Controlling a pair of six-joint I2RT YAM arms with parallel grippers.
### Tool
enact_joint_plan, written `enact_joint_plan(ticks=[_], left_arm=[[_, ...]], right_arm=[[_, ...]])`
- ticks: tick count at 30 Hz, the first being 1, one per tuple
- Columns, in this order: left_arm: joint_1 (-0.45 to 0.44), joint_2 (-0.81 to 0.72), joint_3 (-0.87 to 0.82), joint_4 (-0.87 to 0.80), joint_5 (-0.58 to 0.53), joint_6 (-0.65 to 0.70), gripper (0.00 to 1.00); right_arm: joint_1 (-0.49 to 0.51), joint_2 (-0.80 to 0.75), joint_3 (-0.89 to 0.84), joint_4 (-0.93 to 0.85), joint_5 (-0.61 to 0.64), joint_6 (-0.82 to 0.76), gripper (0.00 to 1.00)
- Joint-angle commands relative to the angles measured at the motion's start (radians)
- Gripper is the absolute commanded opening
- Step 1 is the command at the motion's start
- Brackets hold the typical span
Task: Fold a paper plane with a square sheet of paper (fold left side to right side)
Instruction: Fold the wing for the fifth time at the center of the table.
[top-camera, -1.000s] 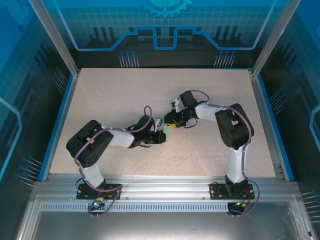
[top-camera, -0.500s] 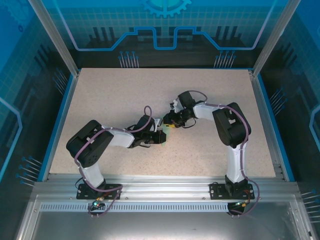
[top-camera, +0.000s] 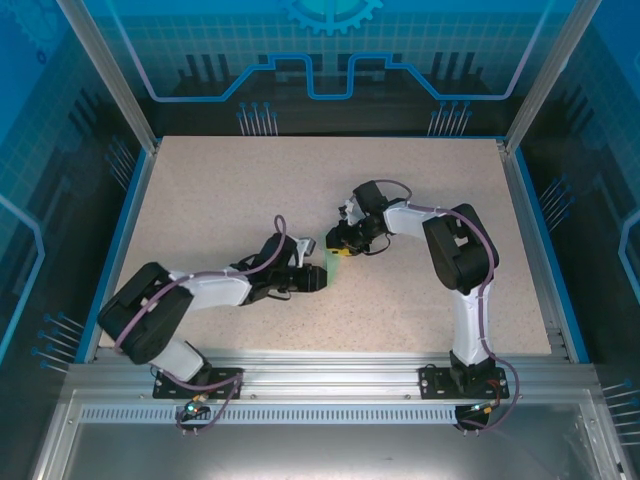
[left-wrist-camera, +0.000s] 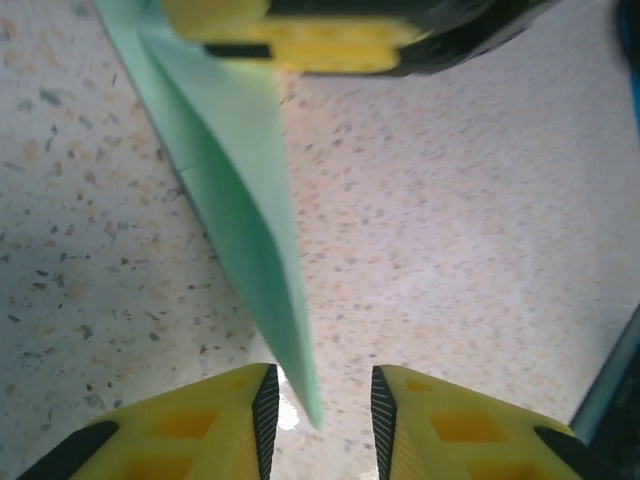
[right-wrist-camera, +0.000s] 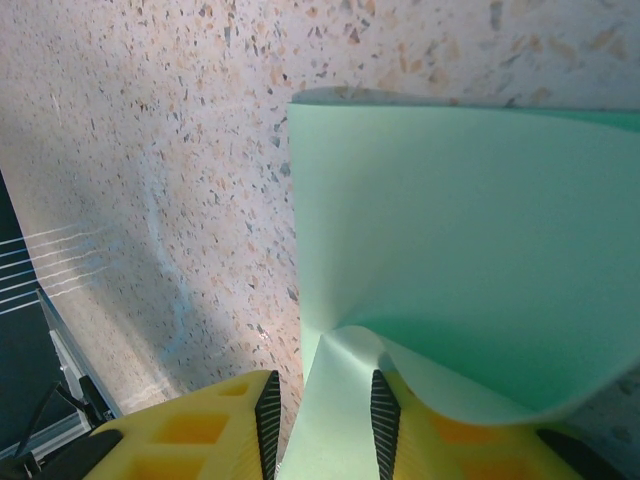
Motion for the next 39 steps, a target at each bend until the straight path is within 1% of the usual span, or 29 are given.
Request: enact_joint_plan(ticks=[1, 5, 10, 15, 23, 31, 39], left_arm=[[0.004, -0.083, 0.003, -0.09, -0.016, 0.03, 0.35], [0.005, -0.072, 0.045, -0.089, 0.02, 0.047, 0.34], [0.004, 0.023, 0.097, -0.045, 0.056, 0.063, 0.32], [0.004, 0.119, 0.14, 0.003, 0.118, 0.06, 0.28], [0.004, 0.188, 0.142, 0.04, 0.118, 0.057, 0.28], [0.005, 0.264, 0.138, 0.092, 0.151, 0.03, 0.28], [0.005, 0.279, 0.13, 0.104, 0.163, 0.024, 0.28]], right_arm=[[0.013, 0.05, -0.001, -0.069, 0.055, -0.013, 0.33], [0.013, 0.047, -0.003, -0.068, 0.057, -0.016, 0.33], [0.013, 0.047, -0.005, -0.062, 0.052, -0.012, 0.33], [0.013, 0.047, -0.002, -0.068, 0.051, -0.014, 0.33], [0.012, 0.05, 0.0, -0.069, 0.046, -0.016, 0.33], [0.013, 0.05, 0.006, -0.076, 0.046, -0.021, 0.33], [0.013, 0.055, 0.01, -0.082, 0.046, -0.021, 0.33]])
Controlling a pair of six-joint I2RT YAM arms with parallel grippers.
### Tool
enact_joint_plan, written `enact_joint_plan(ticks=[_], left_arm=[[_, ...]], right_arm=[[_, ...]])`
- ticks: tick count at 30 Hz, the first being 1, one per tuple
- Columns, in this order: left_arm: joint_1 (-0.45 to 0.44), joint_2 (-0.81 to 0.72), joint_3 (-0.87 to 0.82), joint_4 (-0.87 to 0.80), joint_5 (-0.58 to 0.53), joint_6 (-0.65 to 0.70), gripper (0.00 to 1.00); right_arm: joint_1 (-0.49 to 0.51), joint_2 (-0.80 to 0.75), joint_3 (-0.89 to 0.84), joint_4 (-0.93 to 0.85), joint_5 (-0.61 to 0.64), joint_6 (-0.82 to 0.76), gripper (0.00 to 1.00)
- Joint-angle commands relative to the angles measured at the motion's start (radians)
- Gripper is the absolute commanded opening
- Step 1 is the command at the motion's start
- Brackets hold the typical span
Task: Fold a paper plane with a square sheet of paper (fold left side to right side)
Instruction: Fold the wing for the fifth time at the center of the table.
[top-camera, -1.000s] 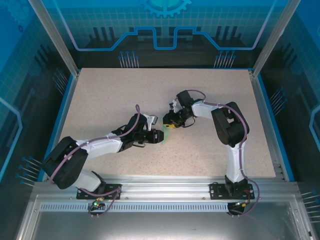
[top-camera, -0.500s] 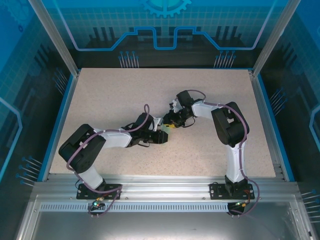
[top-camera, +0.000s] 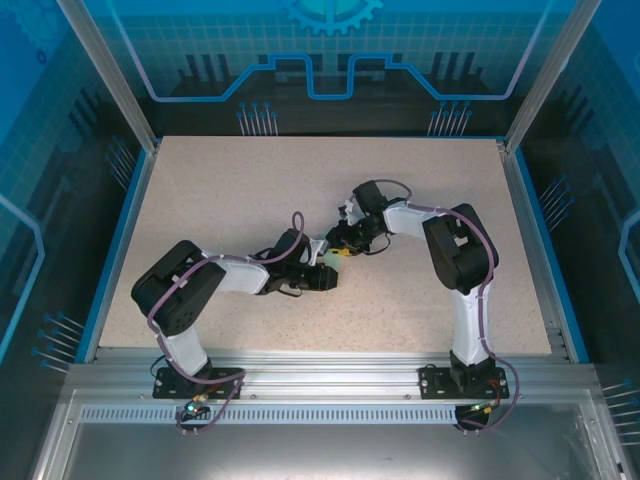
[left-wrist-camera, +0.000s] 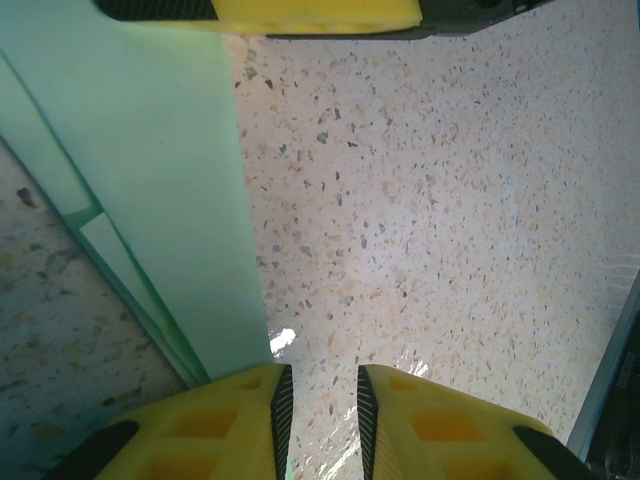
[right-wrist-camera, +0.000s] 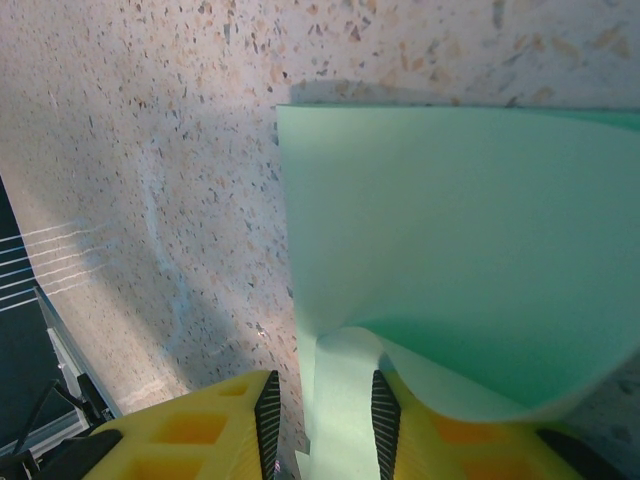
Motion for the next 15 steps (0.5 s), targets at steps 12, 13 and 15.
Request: enact_joint_plan(ticks=[12, 13, 15], left_arm=[[-0.042, 0.053, 0.046, -0.111, -0.023, 0.055, 0.28], [-0.058, 0.055, 0.057, -0.139, -0.043, 0.067, 0.28], [-0.08, 0.065, 0.071, -0.171, -0.068, 0.079, 0.27]], right_arm=[[0.011, 0.036, 0.015, -0.07, 0.044, -0.012, 0.33], [0.01, 0.03, 0.016, -0.069, 0.042, -0.012, 0.32], [0.006, 0.022, 0.018, -0.071, 0.042, -0.012, 0.31]])
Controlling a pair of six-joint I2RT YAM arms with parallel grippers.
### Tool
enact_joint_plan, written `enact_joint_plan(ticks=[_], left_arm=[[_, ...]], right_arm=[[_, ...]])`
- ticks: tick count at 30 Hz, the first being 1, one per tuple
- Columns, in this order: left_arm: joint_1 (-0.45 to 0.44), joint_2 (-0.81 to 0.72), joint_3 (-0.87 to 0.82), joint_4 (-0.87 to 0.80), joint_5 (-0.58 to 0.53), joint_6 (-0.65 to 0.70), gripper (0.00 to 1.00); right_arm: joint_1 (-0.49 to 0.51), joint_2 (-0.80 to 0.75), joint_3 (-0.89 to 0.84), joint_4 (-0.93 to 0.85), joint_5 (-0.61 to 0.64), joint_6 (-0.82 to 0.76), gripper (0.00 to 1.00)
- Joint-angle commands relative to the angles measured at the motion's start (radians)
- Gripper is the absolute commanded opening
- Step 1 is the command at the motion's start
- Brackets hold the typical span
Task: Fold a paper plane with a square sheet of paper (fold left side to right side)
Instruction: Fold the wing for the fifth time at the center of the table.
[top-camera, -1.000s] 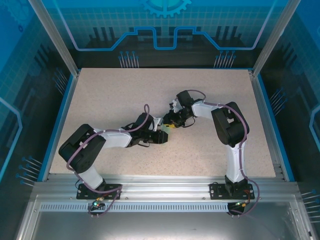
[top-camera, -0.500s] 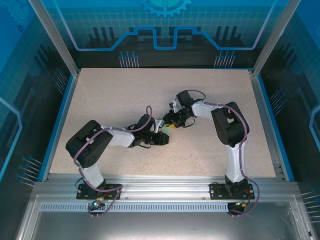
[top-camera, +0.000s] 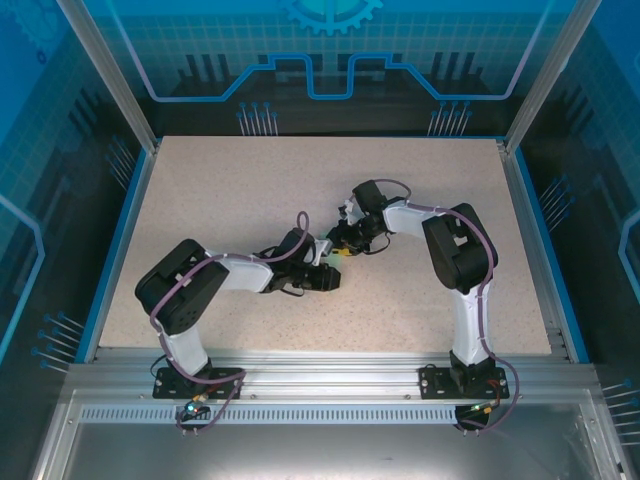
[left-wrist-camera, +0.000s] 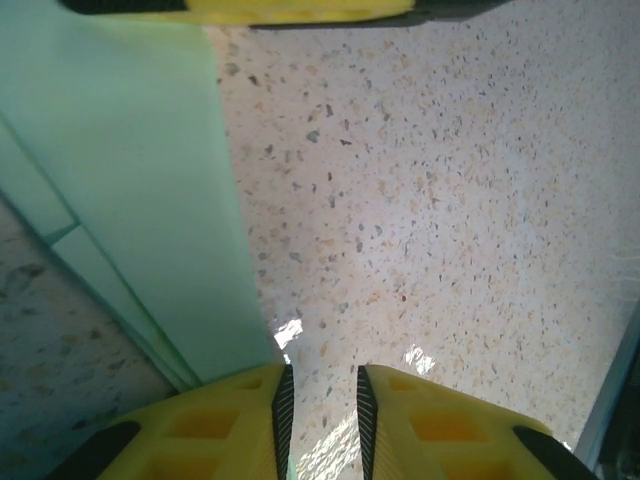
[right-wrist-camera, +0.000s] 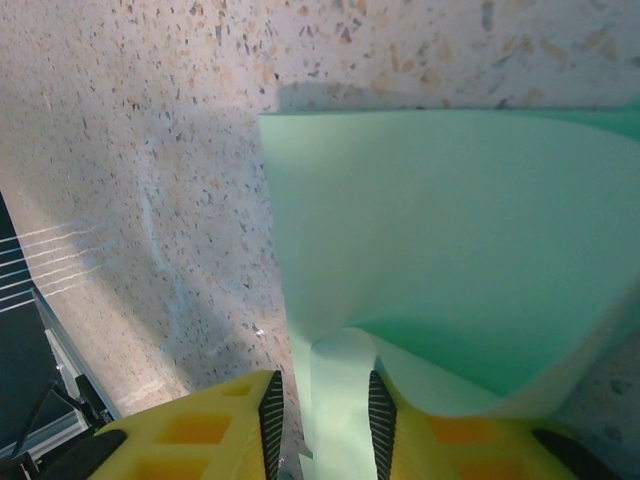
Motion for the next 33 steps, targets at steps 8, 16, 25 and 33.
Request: enact_joint_plan(ticks=[8, 16, 25, 33], left_arm=[[-0.115, 0.056, 0.02, -0.183, -0.098, 0.055, 0.24], [-0.207, 0.006, -0.004, -0.256, -0.153, 0.041, 0.23], [-0.258, -0.05, -0.063, -0.25, -0.16, 0.007, 0.22], [-0.273, -0.129, -0.094, -0.212, -0.153, -0.005, 0.22]], right_arm=[[-0.006, 0.03, 0.01, -0.07, 0.05, -0.013, 0.31], [-0.007, 0.038, 0.01, -0.071, 0.058, -0.009, 0.31], [-0.009, 0.045, 0.014, -0.071, 0.057, -0.005, 0.31], [-0.007, 0.048, 0.008, -0.061, 0.049, -0.002, 0.31]])
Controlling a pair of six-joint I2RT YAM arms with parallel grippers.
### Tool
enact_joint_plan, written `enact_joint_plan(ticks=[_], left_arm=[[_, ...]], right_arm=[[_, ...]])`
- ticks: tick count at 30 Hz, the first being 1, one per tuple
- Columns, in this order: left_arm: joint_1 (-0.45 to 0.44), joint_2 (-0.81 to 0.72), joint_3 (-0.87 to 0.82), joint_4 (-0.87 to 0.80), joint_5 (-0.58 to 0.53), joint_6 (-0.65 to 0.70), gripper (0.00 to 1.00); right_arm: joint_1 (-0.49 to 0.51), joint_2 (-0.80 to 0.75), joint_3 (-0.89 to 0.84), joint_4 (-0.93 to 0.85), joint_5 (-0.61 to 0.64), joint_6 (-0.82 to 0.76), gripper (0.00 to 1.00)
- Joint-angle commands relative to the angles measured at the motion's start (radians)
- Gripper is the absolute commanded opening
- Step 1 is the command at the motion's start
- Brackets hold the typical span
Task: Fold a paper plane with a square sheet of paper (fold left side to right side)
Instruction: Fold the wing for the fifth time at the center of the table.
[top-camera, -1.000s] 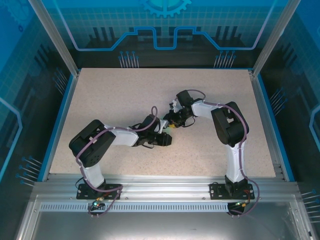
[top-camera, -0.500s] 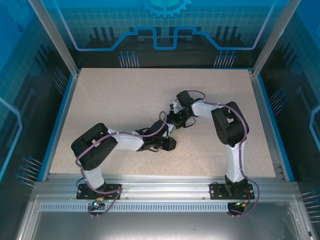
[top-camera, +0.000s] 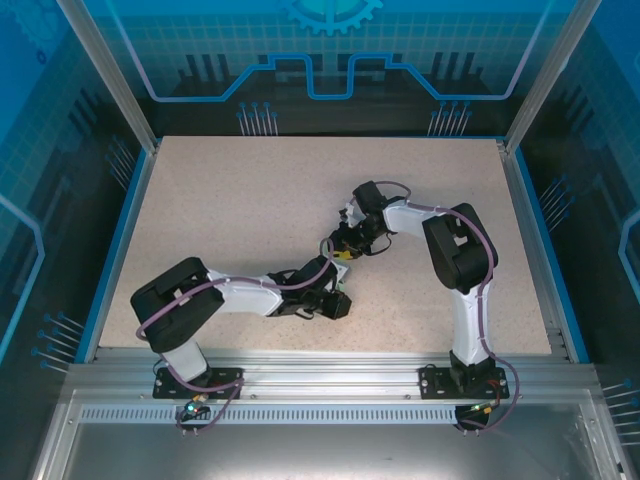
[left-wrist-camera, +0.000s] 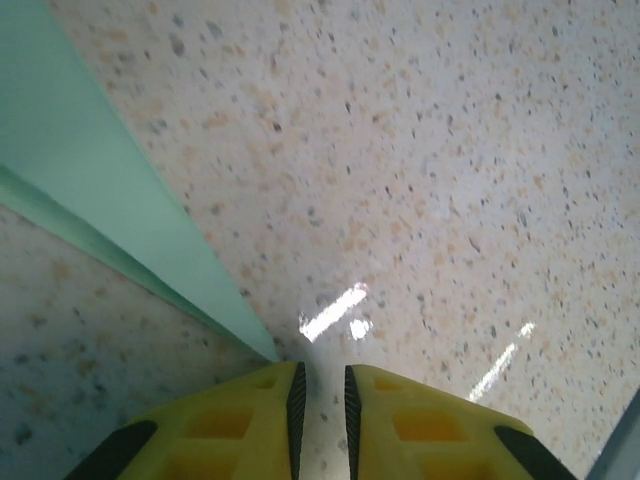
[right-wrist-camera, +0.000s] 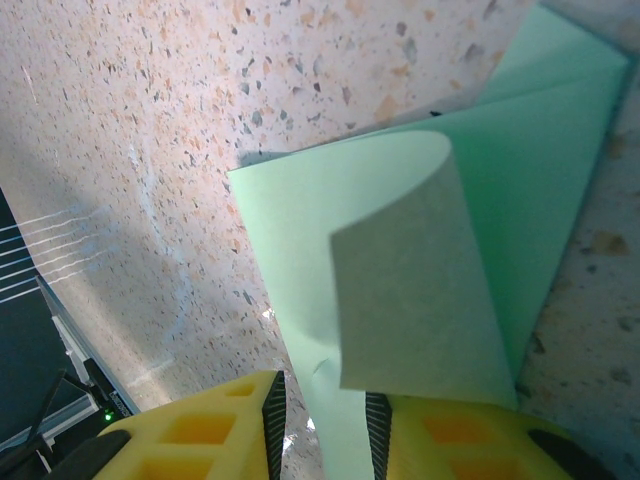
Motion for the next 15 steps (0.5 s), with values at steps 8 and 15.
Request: enact_joint_plan(ticks=[8, 15], left_arm=[[0.166, -0.31, -0.113, -0.073, 0.102, -0.062, 0.25], [0.21, -0.22, -0.023, -0.045, 0.175, -0.048, 0.27]], right_arm=[[-0.004, 0.015, -0.031, 0.021, 0.071, 0.046, 0.31], [0.001, 0.01, -0.046, 0.041, 0.073, 0.064, 0.31]])
